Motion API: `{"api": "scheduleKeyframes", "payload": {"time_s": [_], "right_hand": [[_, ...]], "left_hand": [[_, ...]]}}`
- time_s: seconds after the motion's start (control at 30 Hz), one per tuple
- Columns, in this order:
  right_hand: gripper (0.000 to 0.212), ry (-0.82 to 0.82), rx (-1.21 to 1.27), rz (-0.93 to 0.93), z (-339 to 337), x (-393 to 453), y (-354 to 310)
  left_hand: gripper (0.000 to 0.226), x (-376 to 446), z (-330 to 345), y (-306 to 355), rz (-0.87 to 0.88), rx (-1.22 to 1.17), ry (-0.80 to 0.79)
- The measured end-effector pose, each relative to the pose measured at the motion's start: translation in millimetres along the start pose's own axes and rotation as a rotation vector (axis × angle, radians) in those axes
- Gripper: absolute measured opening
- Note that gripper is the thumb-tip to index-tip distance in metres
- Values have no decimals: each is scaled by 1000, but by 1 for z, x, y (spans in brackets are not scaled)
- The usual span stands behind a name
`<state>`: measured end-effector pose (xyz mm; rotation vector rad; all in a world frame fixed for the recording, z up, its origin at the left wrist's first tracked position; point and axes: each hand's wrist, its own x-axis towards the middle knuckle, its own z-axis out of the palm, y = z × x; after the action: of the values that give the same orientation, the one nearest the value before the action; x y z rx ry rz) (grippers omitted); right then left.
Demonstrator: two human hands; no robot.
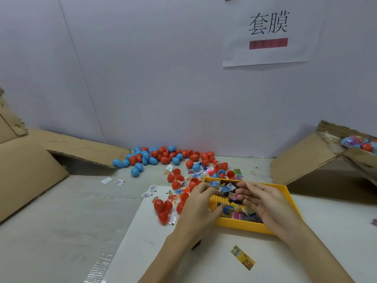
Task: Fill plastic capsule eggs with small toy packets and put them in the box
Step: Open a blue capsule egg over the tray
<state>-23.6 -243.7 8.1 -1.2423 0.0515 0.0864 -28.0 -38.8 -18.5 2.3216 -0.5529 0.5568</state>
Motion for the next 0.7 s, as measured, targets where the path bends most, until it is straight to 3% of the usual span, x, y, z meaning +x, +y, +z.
{"api": "scheduleKeyframes", "payload": {"time_s": [0.17,0.3,0.4,0.5,0.57,0.7], "right_hand": [[23,-23,-22,7,-1,0,1],[23,-26,-26,18,-1,2,2],[23,-25,-29,25,0,2,2],[23,-25,-24,21,-1,2,3],[23,-27,-29,21,0,3,3],[22,-36,-53,16,1,4,4]], "left_hand": [[18,24,-21,-11,-237,-216,183],[19,54,-55,-62,-384,72,313],[34,66,-84,-112,-552,417,207],[43,61,-104,-152,-698,602,29],[41,53,-107,-167,-701,620,-40],[24,40,-102,-177,-563,601,39]]}}
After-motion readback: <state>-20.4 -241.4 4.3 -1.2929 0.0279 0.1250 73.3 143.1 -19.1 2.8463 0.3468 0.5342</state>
